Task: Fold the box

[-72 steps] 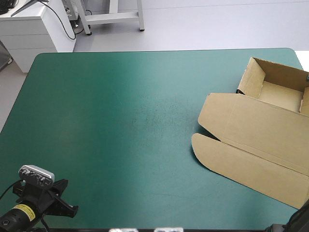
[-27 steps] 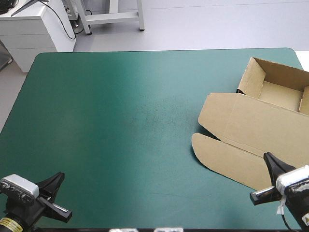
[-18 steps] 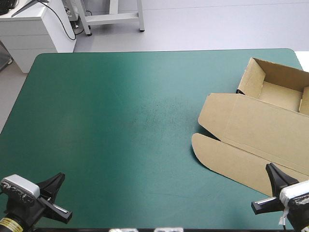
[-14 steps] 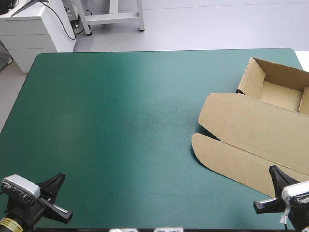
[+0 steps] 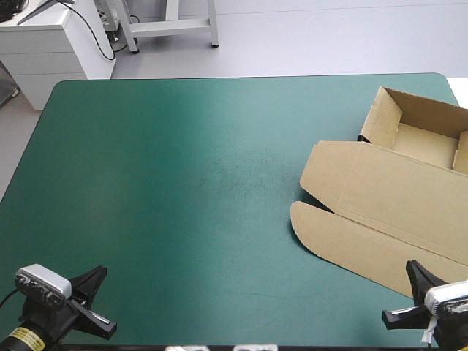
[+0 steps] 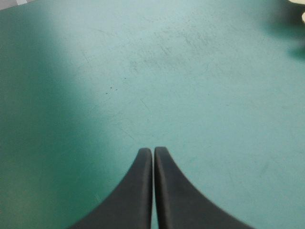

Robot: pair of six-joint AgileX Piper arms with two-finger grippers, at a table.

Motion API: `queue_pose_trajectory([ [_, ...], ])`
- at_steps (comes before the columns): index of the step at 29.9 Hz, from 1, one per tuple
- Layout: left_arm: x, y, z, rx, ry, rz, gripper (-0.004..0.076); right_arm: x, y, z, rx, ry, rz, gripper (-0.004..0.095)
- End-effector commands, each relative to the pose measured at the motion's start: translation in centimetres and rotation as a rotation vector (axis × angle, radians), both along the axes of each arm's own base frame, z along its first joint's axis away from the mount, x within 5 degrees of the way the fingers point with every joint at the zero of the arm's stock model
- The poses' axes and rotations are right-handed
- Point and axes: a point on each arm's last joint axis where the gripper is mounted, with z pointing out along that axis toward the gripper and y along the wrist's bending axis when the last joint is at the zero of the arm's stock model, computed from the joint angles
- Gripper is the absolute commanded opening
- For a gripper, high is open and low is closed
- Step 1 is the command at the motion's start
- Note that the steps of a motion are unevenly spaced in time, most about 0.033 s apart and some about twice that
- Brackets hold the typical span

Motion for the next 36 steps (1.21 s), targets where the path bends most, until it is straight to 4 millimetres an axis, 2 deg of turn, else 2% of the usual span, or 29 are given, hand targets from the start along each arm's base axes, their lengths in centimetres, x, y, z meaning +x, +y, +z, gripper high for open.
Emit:
queue_pose_trajectory([
  [1,0.33,-0.3,1.12,-0.054,-0.077,-0.013,-0.0008,-0.15,-0.08,1.33,0.019,-0.104,-0.007,-0.0021],
  [31,0.3,-0.25,0.99,-0.055,-0.061,-0.004,-0.0008,-0.19,-0.09,1.33,0.019,-0.106,-0.007,-0.0021],
  [36,0.34,0.01,1.0,-0.054,-0.066,0.068,-0.0008,-0.18,-0.1,1.33,0.018,-0.106,-0.021,-0.0021],
])
